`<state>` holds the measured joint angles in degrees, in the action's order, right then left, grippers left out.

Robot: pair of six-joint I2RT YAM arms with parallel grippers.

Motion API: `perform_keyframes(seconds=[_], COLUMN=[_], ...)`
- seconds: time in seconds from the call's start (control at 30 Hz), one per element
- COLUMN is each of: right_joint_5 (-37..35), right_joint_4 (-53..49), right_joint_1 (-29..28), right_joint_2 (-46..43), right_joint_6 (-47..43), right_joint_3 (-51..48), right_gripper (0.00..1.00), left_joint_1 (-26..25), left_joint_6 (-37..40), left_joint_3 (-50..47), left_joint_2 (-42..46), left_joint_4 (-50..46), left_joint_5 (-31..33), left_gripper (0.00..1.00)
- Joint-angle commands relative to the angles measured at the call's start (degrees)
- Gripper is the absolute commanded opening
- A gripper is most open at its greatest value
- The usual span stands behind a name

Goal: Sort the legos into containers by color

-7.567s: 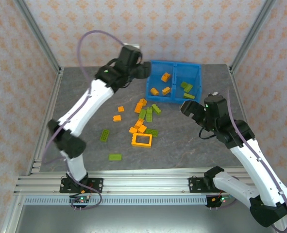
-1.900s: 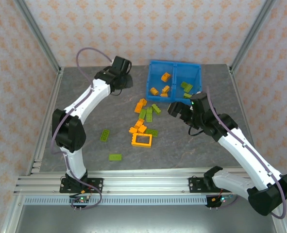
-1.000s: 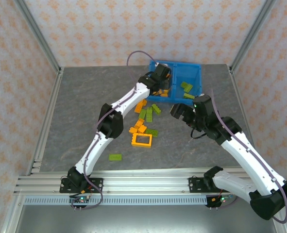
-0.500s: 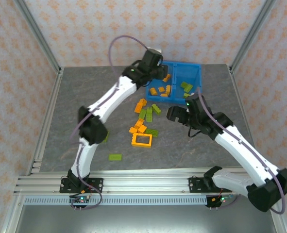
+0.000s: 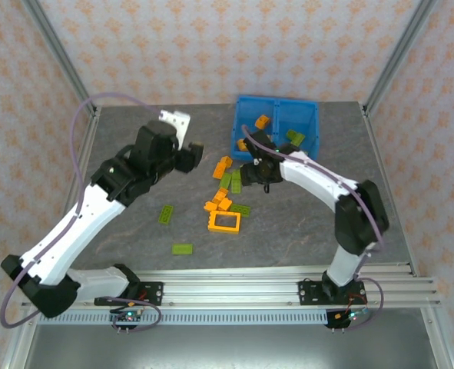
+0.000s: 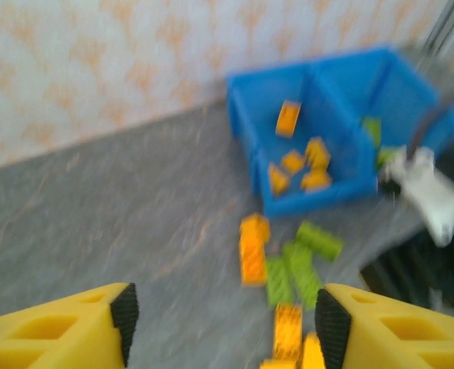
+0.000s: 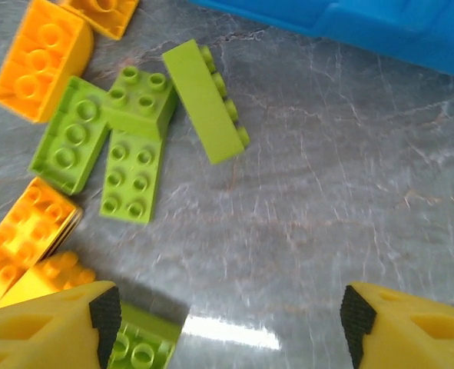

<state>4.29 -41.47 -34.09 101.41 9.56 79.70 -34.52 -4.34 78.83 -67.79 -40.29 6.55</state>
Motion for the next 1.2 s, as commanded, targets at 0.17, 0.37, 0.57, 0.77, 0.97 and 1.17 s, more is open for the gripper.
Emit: perform_keyframes(seconds=[0.17, 0.37, 0.57, 0.77, 0.97, 1.17], right_joint_5=[-7.12, -8.38, -6.5, -5.75, -4.53, -2.07], right_joint_4=[0.18, 0.51, 1.42, 0.48, 0.59, 3.71], right_joint_1=[-0.11, -0.12, -0.03, -0.03, -0.09, -0.15], right_joint_2=[14.43, 20.15, 22.47, 24.22, 20.87, 8.21], right_joint_6=[-5.49, -5.96, -6.77, -6.93, -5.65, -1.76], right_joint_3=[9.39, 11.48, 13.5, 16.04, 12.78, 0.98], right_gripper=[0.63, 0.57, 0.48, 0.31, 0.24, 0.21], left_joint_1=[-0.02, -0.02, -0.06, -0.02, -0.06, -0.02], left_joint_6=[-4.6, -6.91, -6.69, -7.63, -8.32, -8.1], left_joint_3=[-13.02, -16.16, -15.45, -15.55, -16.63, -17.3], left_joint_2=[13.05, 16.37, 14.22, 12.95, 13.47, 12.97], left_joint_4=[-5.67, -3.96, -3.52, -2.51, -1.82, 0.72], left_joint_5=[-0.11, -0.57, -1.01, -1.6, 0.26, 0.67], left_gripper=[0.75, 0.9, 1.0, 1.0, 1.0, 1.0])
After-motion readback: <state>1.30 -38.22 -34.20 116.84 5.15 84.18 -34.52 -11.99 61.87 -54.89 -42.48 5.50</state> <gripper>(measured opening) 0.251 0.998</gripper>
